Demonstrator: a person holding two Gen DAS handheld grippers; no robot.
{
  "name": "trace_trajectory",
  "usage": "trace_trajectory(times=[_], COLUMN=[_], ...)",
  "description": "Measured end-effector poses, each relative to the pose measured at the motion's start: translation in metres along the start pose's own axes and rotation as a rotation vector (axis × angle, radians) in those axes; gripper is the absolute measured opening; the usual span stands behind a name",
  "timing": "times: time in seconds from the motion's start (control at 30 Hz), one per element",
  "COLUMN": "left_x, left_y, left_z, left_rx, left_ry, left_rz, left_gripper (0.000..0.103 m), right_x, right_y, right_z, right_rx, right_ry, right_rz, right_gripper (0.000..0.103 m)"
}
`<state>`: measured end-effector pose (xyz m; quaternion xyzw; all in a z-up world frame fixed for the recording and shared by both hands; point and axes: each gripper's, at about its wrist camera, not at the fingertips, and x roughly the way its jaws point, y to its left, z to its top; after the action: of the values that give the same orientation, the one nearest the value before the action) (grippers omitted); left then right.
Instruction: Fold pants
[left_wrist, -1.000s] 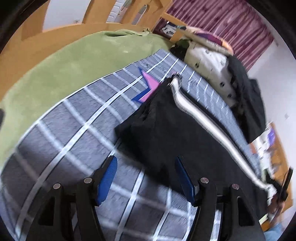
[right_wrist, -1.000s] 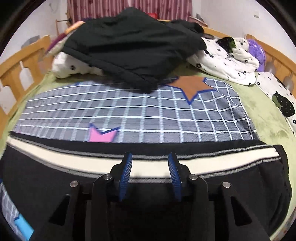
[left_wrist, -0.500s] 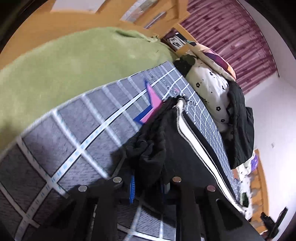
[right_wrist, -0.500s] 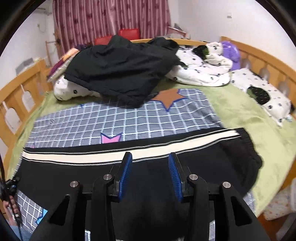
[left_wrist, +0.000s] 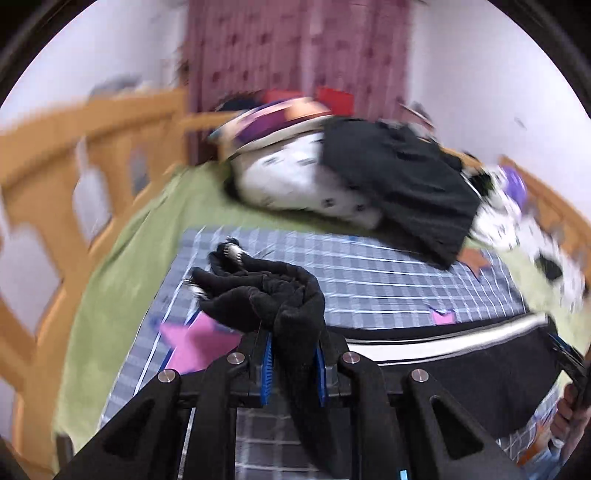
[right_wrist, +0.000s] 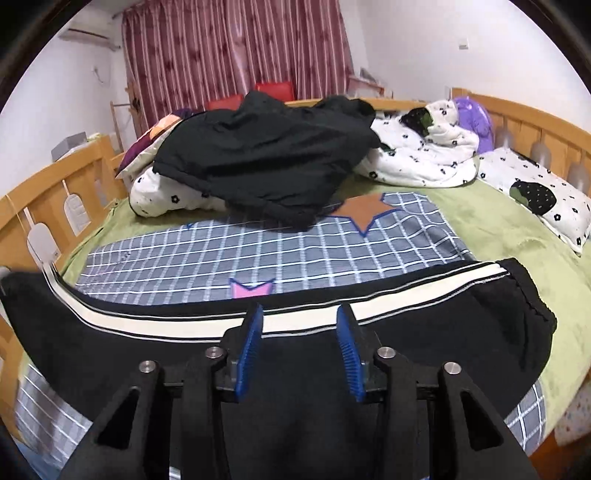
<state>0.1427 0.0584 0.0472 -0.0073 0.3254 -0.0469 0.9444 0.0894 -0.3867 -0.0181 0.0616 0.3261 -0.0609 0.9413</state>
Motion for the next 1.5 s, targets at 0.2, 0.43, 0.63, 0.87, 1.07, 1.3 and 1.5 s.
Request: trace_trajectory(times=[0.2, 0.43, 0.63, 0.87, 1.07, 1.3, 1.5], left_x=[0.002, 0.046, 0.080, 0.036, 0.021, 0.025, 0.034], left_y=[-0.153, -0.306, -0.366, -0.306, -0.204, -0.100, -0.080], left_z=[-0.003, -0.089, -0.199, -0.191, -0.164, -0.163, -0.172], left_rx=[0.200, 0.280, 0.367, 0.305, 0.193, 0.037, -0.009], left_ry=[-0.047, 0.085, 0.221, 0.221, 0.192, 0.220, 0.276], left_rz=[-0.071, -0.311, -0.296, -0.433, -0.266, -0.086, -0.162], left_gripper=[0.017, 0.017, 0.018, 0.038, 0.064, 0.064, 0.064], right_x=[0.006, -0.029, -0.036, -0.017, 0.003, 0.027, 0.052], right_y=[-0.082, -0.193, -0.231, -0.194, -0.129, -0.035, 0.010], right_z=[-0.009, -0.021, -0.039, -0.035, -0.026, -0.054, -0.094], right_rx=[0.080, 0.310, 0.373, 0.264, 0.145, -0.017, -0.227], right_ry=[0.016, -0.083, -0.058, -0.009, 0.056, 0.188, 0.267], right_rz=[-0.071, -0.178, -0.205, -0.106, 0.025, 0.215, 0.083], right_gripper=[0.043, 0.043, 0.043, 0.043, 0.048, 0.048, 0.020])
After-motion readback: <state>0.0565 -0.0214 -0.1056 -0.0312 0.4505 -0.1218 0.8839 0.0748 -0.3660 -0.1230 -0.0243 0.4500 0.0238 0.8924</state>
